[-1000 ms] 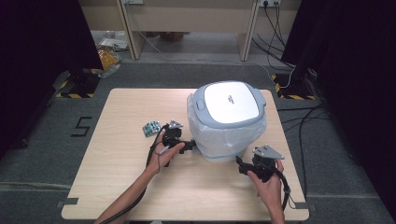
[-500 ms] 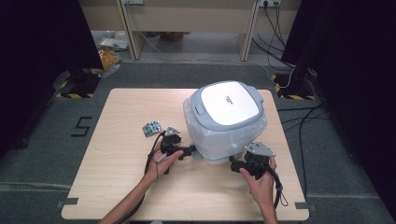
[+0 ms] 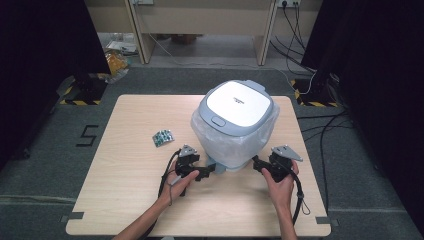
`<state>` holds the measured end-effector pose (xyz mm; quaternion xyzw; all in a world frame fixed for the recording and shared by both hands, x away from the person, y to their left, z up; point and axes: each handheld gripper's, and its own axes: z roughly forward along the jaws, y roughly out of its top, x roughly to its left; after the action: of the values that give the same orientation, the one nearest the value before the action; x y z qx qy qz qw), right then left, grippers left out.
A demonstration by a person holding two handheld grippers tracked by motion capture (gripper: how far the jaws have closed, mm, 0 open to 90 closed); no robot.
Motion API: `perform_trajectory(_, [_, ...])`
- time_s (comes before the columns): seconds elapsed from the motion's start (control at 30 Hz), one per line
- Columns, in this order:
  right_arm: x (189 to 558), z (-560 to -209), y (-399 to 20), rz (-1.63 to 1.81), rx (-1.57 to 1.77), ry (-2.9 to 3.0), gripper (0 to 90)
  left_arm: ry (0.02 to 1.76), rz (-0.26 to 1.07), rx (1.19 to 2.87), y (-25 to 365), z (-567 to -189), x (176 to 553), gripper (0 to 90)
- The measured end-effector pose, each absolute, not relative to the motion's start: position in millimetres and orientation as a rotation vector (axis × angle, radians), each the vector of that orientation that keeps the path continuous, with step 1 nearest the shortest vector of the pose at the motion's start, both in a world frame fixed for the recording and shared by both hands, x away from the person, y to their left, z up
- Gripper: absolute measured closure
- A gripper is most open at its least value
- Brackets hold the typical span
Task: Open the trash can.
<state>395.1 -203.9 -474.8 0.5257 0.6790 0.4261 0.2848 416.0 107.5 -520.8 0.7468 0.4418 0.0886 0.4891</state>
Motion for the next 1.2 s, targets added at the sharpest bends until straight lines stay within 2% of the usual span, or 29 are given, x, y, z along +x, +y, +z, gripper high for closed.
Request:
perform_trajectory(0.17, [381, -469, -201, 1.110, 1.349, 1.875, 18.0, 0.996, 0.206, 1.856, 106, -520, 407, 21.6])
perform_trajectory(0.37, [361, -470, -207, 1.122, 1.319, 1.945, 18.1, 0.907, 0.178, 1.924, 96, -520, 401, 21.9])
perform_trajectory(0.43, [357, -474, -208, 1.102, 1.308, 1.974, 18.3, 0.903, 0.204, 1.943, 92, -520, 400, 18.9])
perform_trajectory(0.63, [343, -485, -208, 1.056, 1.283, 2.079, 18.7, 0.882, 0.166, 1.979, 83, -520, 395, 23.0])
perform_trajectory(0.97, [338, -495, -210, 1.047, 1.306, 2.087, 19.7, 0.714, 0.200, 2.109, 44, -520, 376, 20.9])
perform_trajectory(1.2, [347, -496, -204, 1.080, 1.289, 2.050, 21.1, 0.685, 0.195, 2.123, 31, -519, 373, 19.3])
